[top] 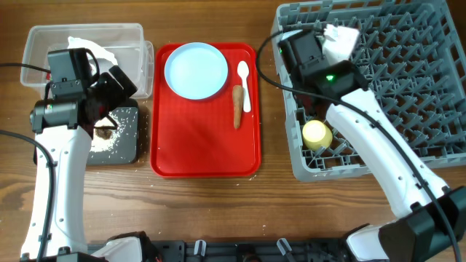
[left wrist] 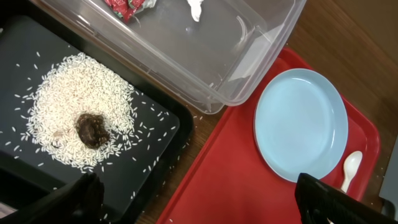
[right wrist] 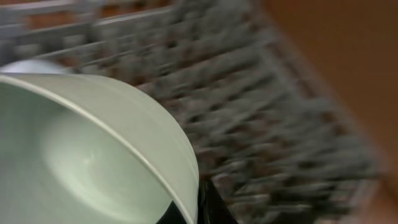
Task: Sort waste into correct bins and load items into the dishwasher rack
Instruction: 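Place the green bowl in the dish rack with the right gripper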
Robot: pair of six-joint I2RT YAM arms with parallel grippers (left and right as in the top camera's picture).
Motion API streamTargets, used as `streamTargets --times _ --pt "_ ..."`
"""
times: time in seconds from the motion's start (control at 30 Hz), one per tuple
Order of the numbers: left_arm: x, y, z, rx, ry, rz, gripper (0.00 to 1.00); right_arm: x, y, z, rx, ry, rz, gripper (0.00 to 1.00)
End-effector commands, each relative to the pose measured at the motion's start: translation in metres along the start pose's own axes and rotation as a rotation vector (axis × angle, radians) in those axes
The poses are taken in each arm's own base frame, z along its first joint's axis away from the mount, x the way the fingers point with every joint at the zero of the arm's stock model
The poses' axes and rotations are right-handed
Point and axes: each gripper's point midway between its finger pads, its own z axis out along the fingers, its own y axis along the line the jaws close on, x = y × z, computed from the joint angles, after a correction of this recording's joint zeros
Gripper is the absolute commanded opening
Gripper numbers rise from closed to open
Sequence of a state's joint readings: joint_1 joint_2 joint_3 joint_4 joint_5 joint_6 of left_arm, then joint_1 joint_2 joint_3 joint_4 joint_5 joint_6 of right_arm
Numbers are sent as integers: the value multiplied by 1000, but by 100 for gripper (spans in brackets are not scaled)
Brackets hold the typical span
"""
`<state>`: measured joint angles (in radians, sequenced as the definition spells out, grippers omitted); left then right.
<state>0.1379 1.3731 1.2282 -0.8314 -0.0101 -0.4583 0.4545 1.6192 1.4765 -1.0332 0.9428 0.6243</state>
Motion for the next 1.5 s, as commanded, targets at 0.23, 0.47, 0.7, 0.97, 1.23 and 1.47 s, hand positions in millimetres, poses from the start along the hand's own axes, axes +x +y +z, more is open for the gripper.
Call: streamTargets --times 0.23,0.47,0.7,0.97,1.23,1.47 --pt "-5 -1 -3 6 -13 -2 100 -24 -3 19 278 -118 -508 4" --pt "-5 -1 -3 6 -13 -2 100 0 26 46 308 -29 -887 4" --pt "-5 -1 -3 6 -13 -2 100 22 46 63 265 18 -946 4" --pt "-5 -1 -3 6 -13 -2 100 26 48 66 267 30 -969 4" --pt "-5 -1 -3 6 -13 -2 100 15 33 78 318 37 -942 4" --pt "-5 -1 -3 6 -13 -2 100 35 61 80 126 69 -958 4"
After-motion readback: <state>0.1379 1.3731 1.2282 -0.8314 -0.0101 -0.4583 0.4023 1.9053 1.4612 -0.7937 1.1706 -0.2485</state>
